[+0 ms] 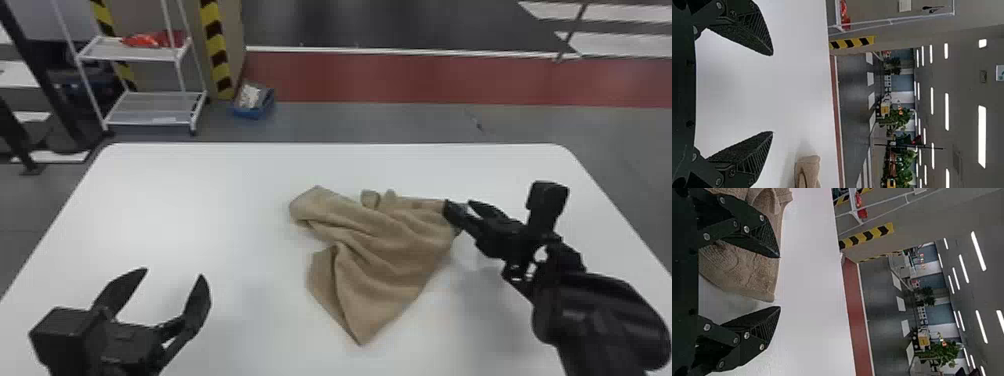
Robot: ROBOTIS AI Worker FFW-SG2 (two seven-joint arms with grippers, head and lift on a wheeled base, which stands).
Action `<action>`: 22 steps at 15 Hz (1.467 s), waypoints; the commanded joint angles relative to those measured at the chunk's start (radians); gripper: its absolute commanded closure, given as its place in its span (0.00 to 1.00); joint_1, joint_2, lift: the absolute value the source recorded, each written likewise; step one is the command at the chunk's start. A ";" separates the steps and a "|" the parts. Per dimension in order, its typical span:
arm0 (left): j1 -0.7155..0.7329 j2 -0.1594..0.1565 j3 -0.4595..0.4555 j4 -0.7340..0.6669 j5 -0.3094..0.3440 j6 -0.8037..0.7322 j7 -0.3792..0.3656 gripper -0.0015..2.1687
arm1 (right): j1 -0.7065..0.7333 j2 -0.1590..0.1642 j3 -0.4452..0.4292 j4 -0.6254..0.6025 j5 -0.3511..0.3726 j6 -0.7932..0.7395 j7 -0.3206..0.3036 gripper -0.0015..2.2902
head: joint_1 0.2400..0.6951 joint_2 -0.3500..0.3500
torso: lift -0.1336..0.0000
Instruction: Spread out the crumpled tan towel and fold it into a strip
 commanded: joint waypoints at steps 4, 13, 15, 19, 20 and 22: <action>-0.006 -0.003 0.001 0.005 0.001 0.000 -0.002 0.09 | -0.012 0.000 0.000 0.007 0.014 0.060 0.013 0.22 | 1.00 0.46 | 0.07; -0.015 -0.003 0.024 0.000 0.021 0.046 -0.101 0.09 | 0.037 0.002 -0.020 -0.090 -0.006 0.057 0.015 0.46 | 1.00 0.47 | 0.07; -0.027 -0.003 0.016 -0.012 0.024 0.104 -0.158 0.09 | 0.082 0.000 -0.055 -0.171 -0.029 0.060 0.035 0.46 | 1.00 0.44 | 0.07; -0.076 -0.003 -0.064 -0.032 0.029 0.264 -0.249 0.08 | 0.188 -0.001 -0.127 -0.311 -0.041 0.057 0.073 0.46 | 1.00 0.32 | 0.07; -0.095 -0.003 -0.097 -0.037 0.038 0.319 -0.268 0.08 | 0.220 -0.001 -0.130 -0.340 -0.041 0.051 0.075 0.46 | 1.00 0.29 | 0.07; -0.136 -0.003 -0.166 -0.031 0.031 0.451 -0.279 0.09 | 0.280 0.000 -0.138 -0.391 -0.041 0.042 0.075 0.46 | 1.00 0.22 | 0.07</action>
